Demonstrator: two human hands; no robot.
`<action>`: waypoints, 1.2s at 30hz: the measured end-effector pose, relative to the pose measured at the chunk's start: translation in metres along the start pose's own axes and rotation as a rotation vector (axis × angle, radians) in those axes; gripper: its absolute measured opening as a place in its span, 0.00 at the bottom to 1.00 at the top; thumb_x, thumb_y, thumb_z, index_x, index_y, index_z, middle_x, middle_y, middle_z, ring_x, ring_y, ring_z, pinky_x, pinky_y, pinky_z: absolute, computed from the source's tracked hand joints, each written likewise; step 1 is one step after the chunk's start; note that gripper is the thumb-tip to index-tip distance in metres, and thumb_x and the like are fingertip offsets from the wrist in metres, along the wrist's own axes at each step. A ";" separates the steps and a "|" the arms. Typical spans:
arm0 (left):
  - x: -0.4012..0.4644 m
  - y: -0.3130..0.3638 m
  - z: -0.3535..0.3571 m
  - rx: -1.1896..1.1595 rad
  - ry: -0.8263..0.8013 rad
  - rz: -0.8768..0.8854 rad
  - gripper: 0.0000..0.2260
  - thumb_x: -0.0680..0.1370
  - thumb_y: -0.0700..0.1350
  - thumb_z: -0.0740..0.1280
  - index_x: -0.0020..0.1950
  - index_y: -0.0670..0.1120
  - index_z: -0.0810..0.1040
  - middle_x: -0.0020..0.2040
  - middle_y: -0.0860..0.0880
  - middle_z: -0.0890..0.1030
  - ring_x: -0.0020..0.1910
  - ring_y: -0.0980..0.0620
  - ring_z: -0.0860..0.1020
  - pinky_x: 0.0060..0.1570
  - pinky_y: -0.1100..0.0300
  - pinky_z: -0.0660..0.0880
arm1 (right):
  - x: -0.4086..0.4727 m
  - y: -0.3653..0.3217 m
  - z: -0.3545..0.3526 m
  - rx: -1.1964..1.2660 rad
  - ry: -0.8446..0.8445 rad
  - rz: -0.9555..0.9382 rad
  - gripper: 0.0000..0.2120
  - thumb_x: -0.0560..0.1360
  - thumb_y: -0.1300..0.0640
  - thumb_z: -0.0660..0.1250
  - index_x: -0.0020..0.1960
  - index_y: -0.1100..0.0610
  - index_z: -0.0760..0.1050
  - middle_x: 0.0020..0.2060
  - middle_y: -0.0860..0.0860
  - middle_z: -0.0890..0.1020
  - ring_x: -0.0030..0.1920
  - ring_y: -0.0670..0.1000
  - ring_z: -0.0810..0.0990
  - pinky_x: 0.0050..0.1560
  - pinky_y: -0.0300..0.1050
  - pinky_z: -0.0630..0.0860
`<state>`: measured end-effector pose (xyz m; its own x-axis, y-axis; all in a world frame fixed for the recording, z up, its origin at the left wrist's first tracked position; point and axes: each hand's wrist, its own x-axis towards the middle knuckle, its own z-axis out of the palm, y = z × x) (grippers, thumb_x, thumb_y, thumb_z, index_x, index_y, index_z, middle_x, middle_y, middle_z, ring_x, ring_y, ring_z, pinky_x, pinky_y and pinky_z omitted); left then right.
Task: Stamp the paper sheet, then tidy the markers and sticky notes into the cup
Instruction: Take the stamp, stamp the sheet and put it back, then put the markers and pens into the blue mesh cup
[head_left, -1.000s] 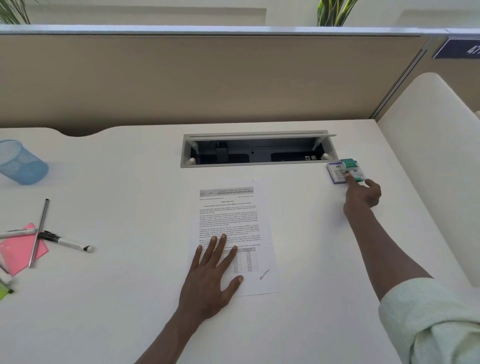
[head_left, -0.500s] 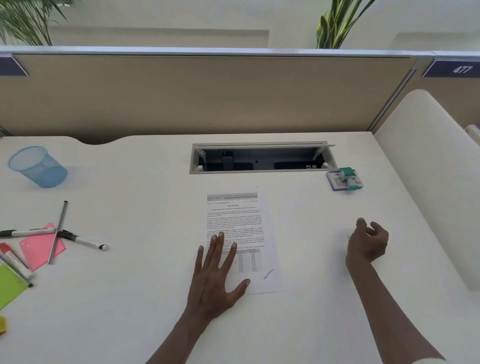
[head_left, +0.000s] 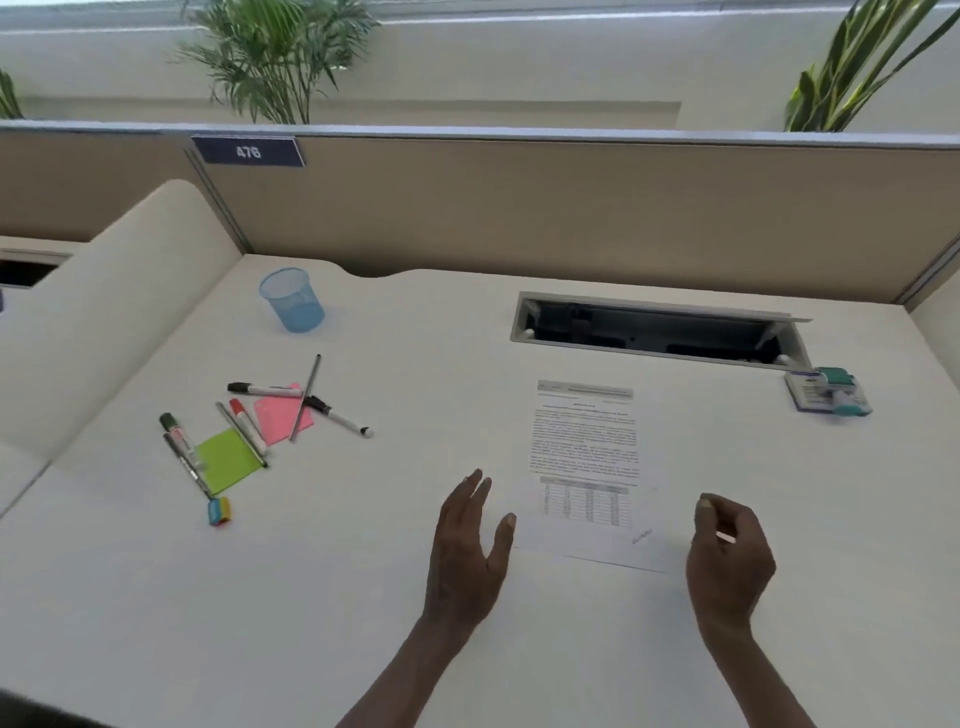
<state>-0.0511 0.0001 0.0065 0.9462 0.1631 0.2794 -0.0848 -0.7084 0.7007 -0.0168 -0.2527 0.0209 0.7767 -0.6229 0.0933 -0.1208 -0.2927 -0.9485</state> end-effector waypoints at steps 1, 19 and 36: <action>-0.001 -0.003 -0.007 -0.024 0.021 -0.021 0.22 0.80 0.53 0.62 0.70 0.44 0.72 0.70 0.49 0.73 0.72 0.55 0.68 0.70 0.63 0.65 | -0.010 -0.004 0.007 0.004 -0.036 -0.022 0.04 0.77 0.62 0.65 0.49 0.60 0.79 0.43 0.54 0.82 0.44 0.52 0.79 0.40 0.24 0.71; 0.060 -0.201 -0.190 -0.062 0.088 -0.013 0.11 0.75 0.35 0.69 0.55 0.45 0.81 0.50 0.53 0.82 0.49 0.55 0.79 0.45 0.62 0.77 | -0.190 -0.090 0.221 -0.106 -0.317 -0.272 0.08 0.73 0.68 0.70 0.44 0.56 0.81 0.37 0.45 0.83 0.38 0.46 0.79 0.38 0.37 0.74; 0.187 -0.303 -0.252 -0.042 0.074 -0.762 0.11 0.73 0.46 0.69 0.36 0.40 0.84 0.35 0.43 0.85 0.39 0.44 0.83 0.39 0.57 0.77 | -0.219 -0.172 0.397 -0.603 -0.651 -0.236 0.09 0.74 0.51 0.65 0.39 0.55 0.79 0.37 0.51 0.83 0.40 0.54 0.79 0.38 0.45 0.72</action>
<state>0.0726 0.4185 0.0117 0.7249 0.6423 -0.2490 0.5695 -0.3554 0.7412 0.0795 0.2226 0.0437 0.9950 -0.0211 -0.0976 -0.0751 -0.8030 -0.5912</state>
